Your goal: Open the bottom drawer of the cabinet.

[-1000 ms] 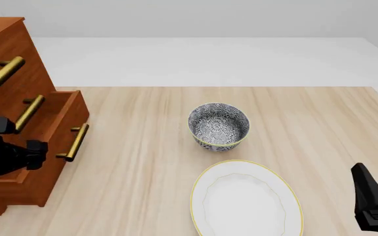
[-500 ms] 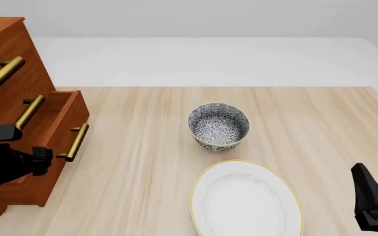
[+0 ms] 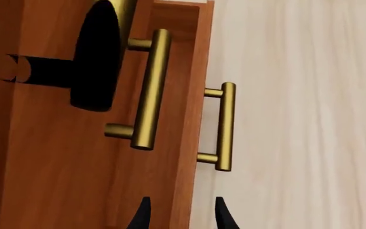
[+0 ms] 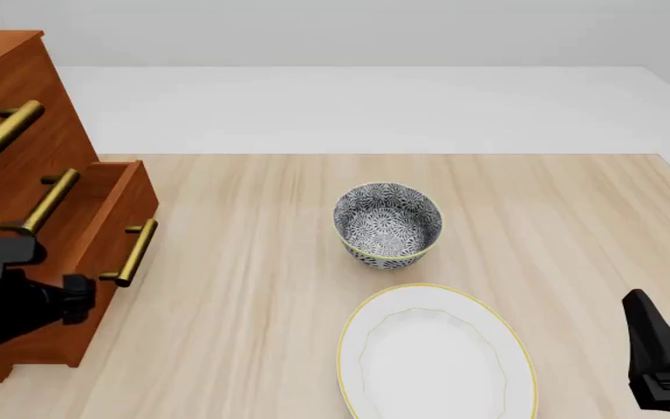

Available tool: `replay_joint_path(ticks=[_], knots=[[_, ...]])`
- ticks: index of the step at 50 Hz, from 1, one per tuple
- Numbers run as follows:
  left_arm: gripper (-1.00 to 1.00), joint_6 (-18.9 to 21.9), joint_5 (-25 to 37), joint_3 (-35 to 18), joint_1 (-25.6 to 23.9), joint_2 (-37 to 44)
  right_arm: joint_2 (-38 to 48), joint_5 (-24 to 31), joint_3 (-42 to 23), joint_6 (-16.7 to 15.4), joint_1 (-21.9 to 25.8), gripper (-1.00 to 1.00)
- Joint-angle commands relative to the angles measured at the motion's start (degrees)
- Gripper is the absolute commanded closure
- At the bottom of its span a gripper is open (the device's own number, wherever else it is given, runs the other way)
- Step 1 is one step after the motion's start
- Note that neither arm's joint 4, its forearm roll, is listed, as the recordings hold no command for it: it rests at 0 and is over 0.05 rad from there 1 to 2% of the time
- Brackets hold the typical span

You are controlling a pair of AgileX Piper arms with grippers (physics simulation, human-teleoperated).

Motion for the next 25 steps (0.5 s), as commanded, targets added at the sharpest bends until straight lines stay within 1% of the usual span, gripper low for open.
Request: replay_joint_path(ticks=[1,13,14,15,20,22,23,24,25], knots=[[-1.00,0.06,-2.09,0.85,0.15,2.09,-0.01,0.00,0.00,0.01,0.00,-1.00],[-1.00,0.06,-3.90,1.82,0.50,3.93,-0.01,0.00,0.00,-0.02,0.00,-1.00],[-1.00,-0.68,-3.85,1.76,0.13,3.98,-0.01,0.00,0.00,-0.02,0.00,-1.00],[-1.00,-0.14,-4.38,1.85,0.38,4.60,0.00,0.00,0.00,-0.03,-0.01,-1.00],[-1.00,-1.18,-5.49,2.03,-0.72,6.02,-0.01,-0.01,0.00,0.00,0.03,-1.00],[-1.00,-3.14,-5.70,2.07,-2.77,6.83,0.00,0.00,0.00,0.03,-0.01,-1.00],[-1.00,-3.15,-5.70,2.07,-2.78,6.84,0.00,0.00,0.00,0.03,-0.01,-1.00],[-1.00,-4.74,-5.50,2.14,-4.61,7.09,0.00,0.00,0.00,0.00,-0.01,-1.00],[-1.00,-5.59,-5.06,1.93,-5.28,6.86,-0.02,-0.01,0.00,0.00,-0.01,-1.00]])
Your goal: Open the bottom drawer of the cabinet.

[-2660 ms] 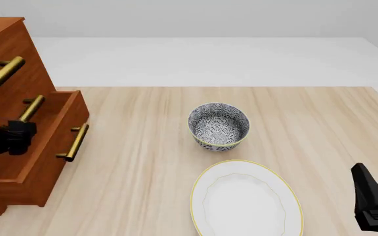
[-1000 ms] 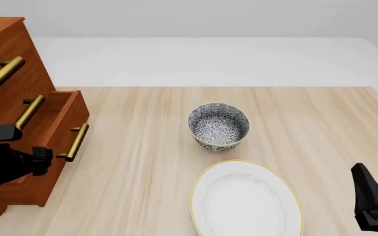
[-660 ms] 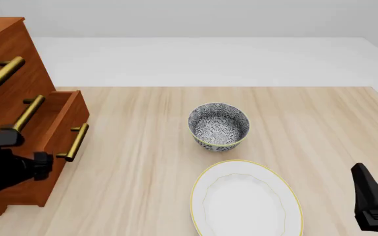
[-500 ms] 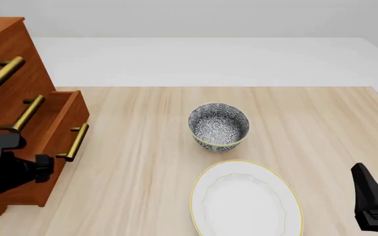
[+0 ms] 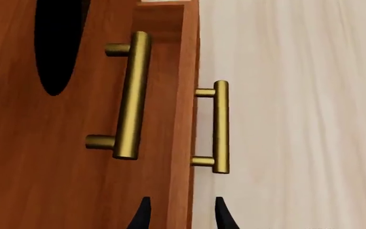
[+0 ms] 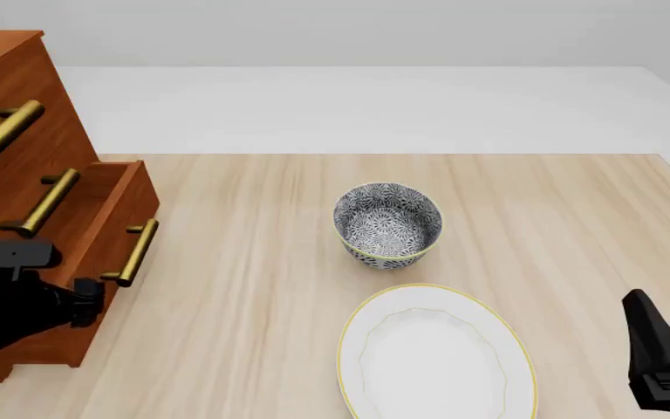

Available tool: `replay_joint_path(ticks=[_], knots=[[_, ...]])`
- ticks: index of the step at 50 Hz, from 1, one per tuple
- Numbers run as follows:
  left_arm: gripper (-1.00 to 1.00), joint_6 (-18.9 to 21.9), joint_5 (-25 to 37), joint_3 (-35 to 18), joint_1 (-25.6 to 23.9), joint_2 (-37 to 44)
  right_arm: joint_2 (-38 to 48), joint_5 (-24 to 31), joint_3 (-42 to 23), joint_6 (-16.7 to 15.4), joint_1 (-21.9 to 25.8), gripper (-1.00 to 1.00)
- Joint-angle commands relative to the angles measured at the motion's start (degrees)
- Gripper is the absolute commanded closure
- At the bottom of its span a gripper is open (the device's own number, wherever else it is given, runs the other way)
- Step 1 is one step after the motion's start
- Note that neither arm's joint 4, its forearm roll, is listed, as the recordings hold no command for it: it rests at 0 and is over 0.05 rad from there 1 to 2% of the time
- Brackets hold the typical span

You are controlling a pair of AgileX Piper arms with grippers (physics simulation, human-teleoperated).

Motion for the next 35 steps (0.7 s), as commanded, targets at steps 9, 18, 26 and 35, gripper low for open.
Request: replay_joint_path(ticks=[9,18,26,35], knots=[[-1.00,-14.50,0.70,1.52,-12.62,1.92,-0.01,0.00,0.00,-0.01,0.00,-1.00],[-1.00,-16.44,3.84,-0.08,-15.53,-0.65,0.01,0.00,0.00,-0.01,-0.01,-1.00],[-1.00,-19.08,6.17,-1.03,-18.82,-3.26,0.03,0.01,0.00,-0.01,0.00,-1.00],[-1.00,-20.40,7.56,-2.01,-21.05,-4.68,-0.01,0.00,0.00,0.01,-0.01,-1.00]])
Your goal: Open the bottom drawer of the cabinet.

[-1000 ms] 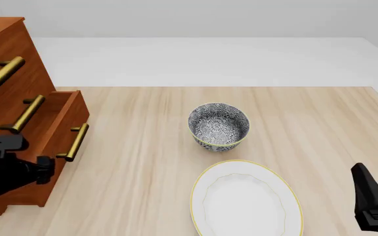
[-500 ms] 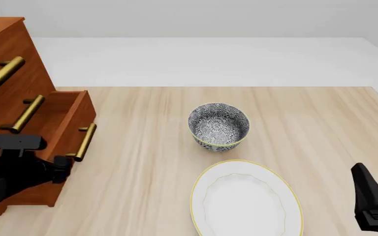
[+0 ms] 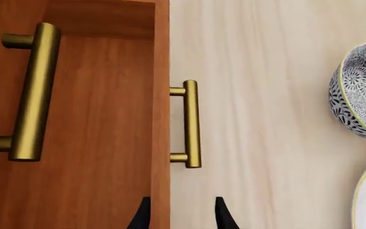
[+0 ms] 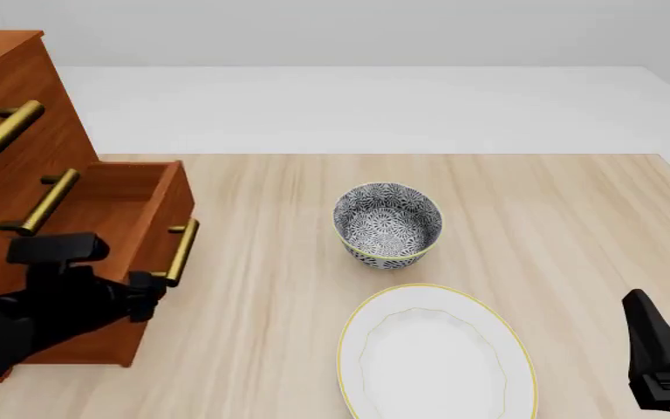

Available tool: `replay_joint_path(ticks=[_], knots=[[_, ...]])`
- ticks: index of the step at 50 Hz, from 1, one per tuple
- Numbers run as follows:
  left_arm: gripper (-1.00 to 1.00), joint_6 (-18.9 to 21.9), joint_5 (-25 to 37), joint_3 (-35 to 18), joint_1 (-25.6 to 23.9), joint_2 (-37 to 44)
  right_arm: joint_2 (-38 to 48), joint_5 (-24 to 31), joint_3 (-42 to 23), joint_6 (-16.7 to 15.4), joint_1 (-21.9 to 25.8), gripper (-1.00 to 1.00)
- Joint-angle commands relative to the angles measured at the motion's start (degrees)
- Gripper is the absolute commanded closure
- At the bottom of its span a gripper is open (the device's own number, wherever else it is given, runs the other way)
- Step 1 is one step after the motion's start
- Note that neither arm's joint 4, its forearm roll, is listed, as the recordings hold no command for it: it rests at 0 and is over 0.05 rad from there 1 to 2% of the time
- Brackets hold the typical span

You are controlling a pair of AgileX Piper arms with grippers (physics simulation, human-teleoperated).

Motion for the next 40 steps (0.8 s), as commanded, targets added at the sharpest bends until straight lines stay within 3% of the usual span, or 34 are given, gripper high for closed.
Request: replay_joint_path(ticks=[1,23,40], knots=[[-1.00,-3.91,2.26,-0.34,-4.76,-2.15,0.00,0.00,0.00,0.00,0.00,-1.00],[-1.00,-2.00,7.66,-9.39,-9.22,-2.04,0.01,0.00,0.00,0.01,0.01,-1.00],[-1.00,-2.99,8.52,-12.94,-12.70,-0.20,-0.01,0.00,0.00,-0.02,-0.01,-1.00]])
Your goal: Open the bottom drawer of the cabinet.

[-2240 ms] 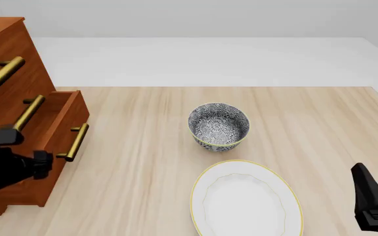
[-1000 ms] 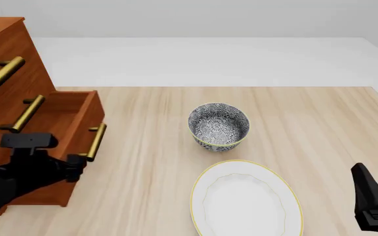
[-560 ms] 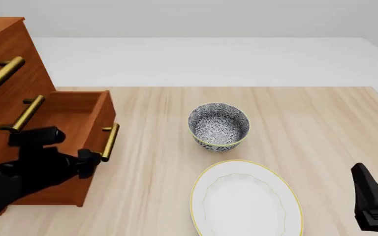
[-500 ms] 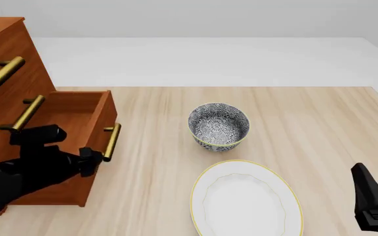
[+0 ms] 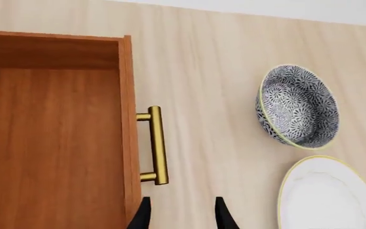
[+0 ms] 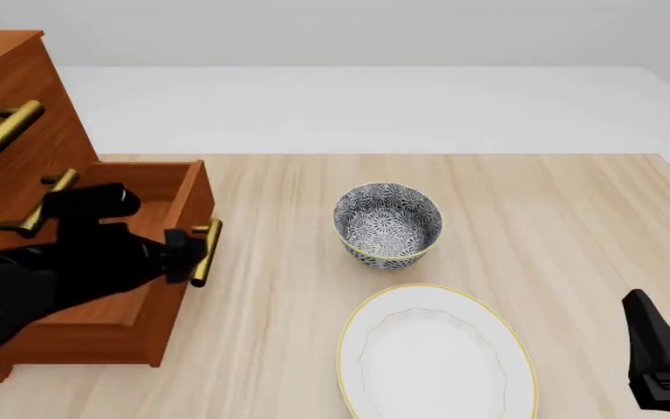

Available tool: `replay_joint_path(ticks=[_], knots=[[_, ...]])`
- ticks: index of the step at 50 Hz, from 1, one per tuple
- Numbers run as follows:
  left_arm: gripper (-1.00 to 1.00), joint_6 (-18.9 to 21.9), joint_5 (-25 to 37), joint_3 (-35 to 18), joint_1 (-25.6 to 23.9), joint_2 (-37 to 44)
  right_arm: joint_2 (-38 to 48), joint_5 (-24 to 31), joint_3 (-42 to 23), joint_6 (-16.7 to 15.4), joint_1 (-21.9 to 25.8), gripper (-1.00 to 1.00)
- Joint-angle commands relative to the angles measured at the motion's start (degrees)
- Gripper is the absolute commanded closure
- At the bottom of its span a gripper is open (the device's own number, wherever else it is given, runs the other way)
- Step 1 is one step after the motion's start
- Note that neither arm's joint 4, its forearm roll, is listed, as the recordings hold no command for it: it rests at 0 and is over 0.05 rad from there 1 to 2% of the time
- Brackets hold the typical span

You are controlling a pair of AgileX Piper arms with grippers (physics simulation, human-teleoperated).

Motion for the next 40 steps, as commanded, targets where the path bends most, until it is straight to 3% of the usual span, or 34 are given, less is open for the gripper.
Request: replay_joint_path(ticks=[1,6,10,11,19,24,40], knots=[[-1.00,-0.44,0.55,-2.31,-2.43,1.08,-0.01,0.00,0.00,-0.01,-0.01,-1.00],[-1.00,-1.24,0.59,-2.85,-2.91,1.33,0.00,0.00,0.00,-0.01,0.01,-1.00],[-1.00,-4.08,0.88,-3.33,-5.42,0.15,0.00,0.00,0.00,0.01,-0.02,-1.00],[-1.00,-6.33,0.96,-3.34,-7.06,-1.06,-0.01,0.00,0.00,-0.02,-0.02,-1.00],[-1.00,-2.95,5.19,-7.15,-7.21,-3.87,0.00,0.00,0.00,-0.03,0.02,-1.00],[-1.00,-3.52,8.60,-9.87,-9.58,-7.84,-0.01,0.00,0.00,-0.01,-0.01,-1.00],[-1.00,-3.72,12.47,-10.71,-9.60,-14.83,-0.02,0.00,0.00,-0.01,0.00,-1.00]])
